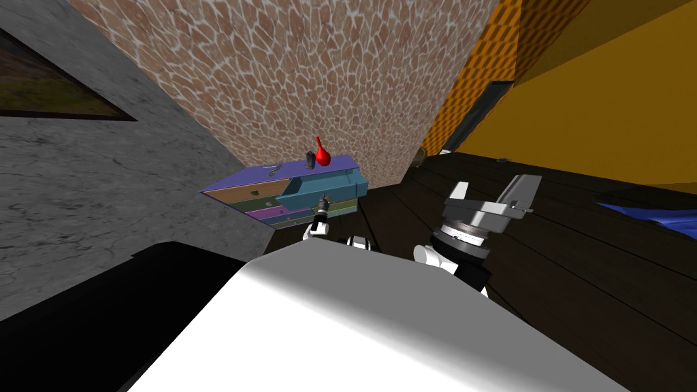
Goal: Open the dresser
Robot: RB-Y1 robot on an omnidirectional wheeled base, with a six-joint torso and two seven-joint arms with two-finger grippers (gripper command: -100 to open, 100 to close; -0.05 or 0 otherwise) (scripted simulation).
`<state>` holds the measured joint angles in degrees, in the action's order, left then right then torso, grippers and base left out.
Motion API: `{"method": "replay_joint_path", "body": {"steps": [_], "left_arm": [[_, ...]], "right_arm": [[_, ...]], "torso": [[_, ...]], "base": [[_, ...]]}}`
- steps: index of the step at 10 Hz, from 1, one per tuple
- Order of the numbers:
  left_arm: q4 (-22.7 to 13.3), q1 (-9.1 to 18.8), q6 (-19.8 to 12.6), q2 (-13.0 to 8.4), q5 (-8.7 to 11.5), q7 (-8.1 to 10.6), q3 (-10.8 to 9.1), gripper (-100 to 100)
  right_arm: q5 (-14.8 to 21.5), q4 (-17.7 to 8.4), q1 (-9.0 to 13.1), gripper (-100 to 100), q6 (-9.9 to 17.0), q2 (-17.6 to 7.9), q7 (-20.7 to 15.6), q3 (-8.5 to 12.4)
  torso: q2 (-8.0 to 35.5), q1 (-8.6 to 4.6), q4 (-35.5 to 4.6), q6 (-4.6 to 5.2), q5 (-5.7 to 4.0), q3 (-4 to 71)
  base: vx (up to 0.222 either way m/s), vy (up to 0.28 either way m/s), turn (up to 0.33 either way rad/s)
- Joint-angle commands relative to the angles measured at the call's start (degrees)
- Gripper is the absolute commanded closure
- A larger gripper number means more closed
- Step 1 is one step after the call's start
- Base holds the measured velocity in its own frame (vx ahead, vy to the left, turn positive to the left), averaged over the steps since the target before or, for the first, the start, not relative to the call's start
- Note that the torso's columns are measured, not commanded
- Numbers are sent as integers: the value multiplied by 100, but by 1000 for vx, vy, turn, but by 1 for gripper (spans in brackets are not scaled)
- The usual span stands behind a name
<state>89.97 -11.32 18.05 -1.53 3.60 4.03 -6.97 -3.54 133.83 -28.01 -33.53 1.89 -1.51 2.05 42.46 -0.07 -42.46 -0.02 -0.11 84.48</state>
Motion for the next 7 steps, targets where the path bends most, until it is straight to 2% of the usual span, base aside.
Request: {"method": "replay_joint_path", "body": {"steps": [1,2,3,4,5,7], "left_arm": [[275,90,-322,-33,8,4,-35,-100],[382,116,-454,-45,11,6,-47,-100],[382,116,-454,-45,11,6,-47,-100],[248,72,-422,-16,0,-9,-34,-100],[240,64,-449,-14,0,-10,-34,0],[210,43,-473,-10,-1,-11,-29,0]], "right_arm": [[0,0,0,0,0,0,0,0],[0,0,0,0,0,0,0,0],[0,0,0,0,0,0,0,0],[0,0,0,0,0,0,0,0],[0,0,0,0,0,0,0,0],[0,0,0,0,0,0,0,0]], "torso": [[9,-8,-8,-1,-6,-5],[20,-16,-20,-1,-14,-10],[28,-21,-24,-1,-17,-15],[33,-22,-32,-1,-21,-18],[27,-17,-19,-1,-13,-16],[5,-4,-3,-1,-2,-3]], "base": [[-29,-17,11],[-23,-16,15],[-15,-8,5],[0,0,0],[0,0,0],[0,0,0]]}}
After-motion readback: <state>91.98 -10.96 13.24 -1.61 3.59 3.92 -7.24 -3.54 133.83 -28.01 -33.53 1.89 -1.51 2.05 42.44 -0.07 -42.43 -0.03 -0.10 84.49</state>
